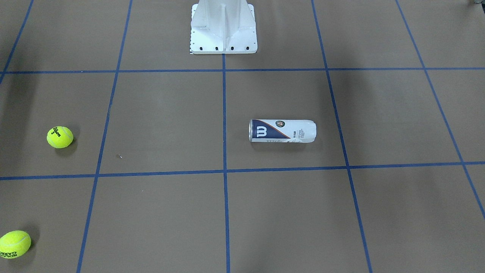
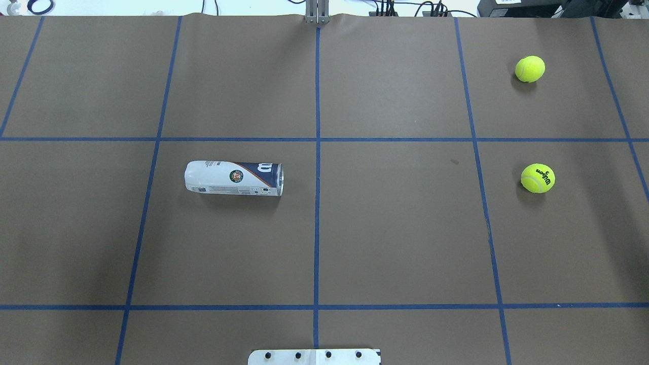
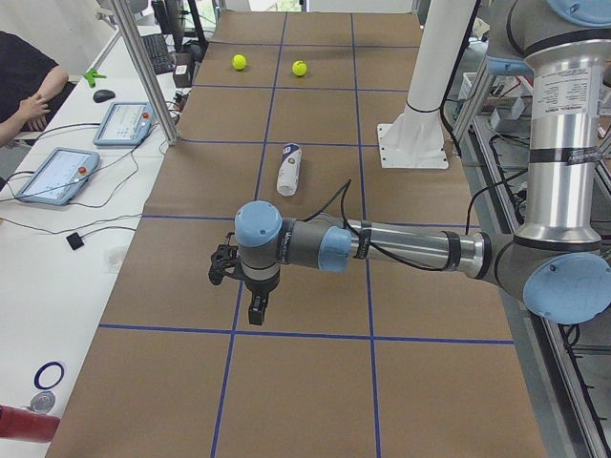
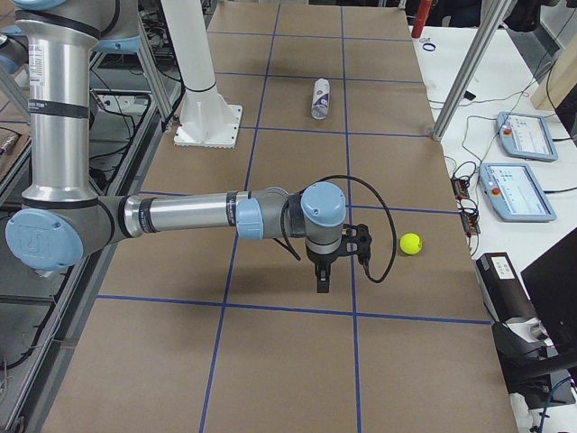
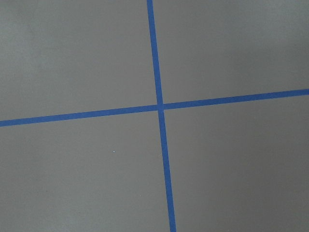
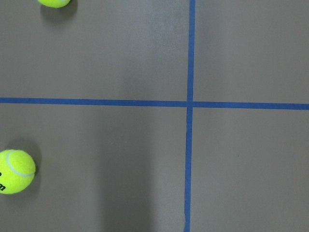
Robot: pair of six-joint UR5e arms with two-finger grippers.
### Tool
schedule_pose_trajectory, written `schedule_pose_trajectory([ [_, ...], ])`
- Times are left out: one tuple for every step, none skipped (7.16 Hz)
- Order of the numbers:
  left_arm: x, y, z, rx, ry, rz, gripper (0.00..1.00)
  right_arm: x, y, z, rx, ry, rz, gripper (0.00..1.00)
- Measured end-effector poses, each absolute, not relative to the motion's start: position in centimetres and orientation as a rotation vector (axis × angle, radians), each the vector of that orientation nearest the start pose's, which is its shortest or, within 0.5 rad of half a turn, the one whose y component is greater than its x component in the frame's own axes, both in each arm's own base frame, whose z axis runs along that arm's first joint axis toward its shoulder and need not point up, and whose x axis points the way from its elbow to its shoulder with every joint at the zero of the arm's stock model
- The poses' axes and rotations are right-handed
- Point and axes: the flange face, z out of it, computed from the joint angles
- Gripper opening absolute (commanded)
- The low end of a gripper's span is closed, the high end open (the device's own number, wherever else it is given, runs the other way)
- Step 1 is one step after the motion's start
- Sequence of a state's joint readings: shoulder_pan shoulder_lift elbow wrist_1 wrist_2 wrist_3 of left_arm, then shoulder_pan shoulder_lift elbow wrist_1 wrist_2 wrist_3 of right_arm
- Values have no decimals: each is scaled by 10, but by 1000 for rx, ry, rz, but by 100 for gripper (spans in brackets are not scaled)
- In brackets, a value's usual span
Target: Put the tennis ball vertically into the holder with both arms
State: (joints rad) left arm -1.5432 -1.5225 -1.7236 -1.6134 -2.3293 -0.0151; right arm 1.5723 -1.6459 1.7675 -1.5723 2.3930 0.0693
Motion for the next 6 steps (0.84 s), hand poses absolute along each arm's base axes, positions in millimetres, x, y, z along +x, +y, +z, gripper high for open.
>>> schedule_pose_trajectory([
  [-52,-480,603,125,760,69,100,61,-464,595,84,-825,18,99],
  [-51,-479,603,125,761,70,100,61,-464,595,83,-825,18,99],
  [-51,-479,602,126,763,70,100,61,-464,595,83,-826,18,99],
  [-50,-478,600,125,780,70,100,61,-464,595,83,-829,18,99],
  [-48,-478,596,126,817,71,100,61,-464,595,83,-830,17,99],
  [-46,-480,586,144,845,81,100,61,-465,595,84,-828,15,99],
])
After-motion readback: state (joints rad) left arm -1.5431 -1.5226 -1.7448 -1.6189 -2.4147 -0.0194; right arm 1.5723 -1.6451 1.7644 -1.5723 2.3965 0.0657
